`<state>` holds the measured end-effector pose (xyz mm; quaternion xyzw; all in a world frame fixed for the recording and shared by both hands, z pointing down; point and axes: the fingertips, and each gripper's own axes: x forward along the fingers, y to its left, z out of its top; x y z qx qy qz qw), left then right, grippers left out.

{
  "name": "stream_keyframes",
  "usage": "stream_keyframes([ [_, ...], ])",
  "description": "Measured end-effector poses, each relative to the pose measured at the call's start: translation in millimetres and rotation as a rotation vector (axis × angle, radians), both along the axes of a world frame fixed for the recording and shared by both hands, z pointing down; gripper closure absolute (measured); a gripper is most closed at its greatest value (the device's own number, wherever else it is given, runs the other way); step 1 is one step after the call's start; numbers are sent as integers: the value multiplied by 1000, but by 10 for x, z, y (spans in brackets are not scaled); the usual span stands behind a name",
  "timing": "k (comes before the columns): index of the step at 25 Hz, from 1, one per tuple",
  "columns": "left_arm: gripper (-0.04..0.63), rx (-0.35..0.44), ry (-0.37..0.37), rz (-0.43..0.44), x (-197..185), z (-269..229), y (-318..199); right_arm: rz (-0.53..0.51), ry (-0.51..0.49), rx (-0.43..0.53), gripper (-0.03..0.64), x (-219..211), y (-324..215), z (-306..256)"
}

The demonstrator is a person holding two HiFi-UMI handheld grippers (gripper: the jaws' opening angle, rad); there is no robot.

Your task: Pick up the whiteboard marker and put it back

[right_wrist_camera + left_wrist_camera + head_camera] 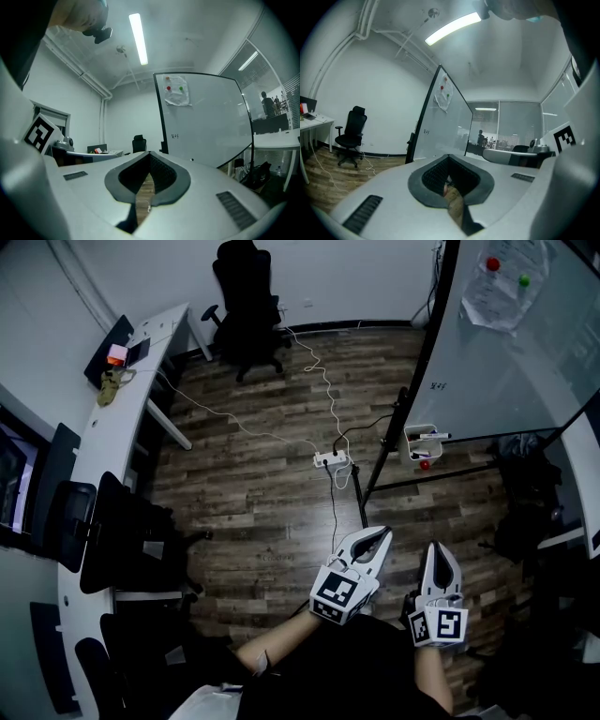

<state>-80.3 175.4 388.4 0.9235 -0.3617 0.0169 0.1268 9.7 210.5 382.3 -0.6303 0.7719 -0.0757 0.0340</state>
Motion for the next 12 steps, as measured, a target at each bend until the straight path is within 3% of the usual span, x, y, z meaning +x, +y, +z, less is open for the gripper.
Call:
stream_keyframes([
  [12,588,-33,32,51,-260,189,-6,66,13,-20,601,-234,-30,117],
])
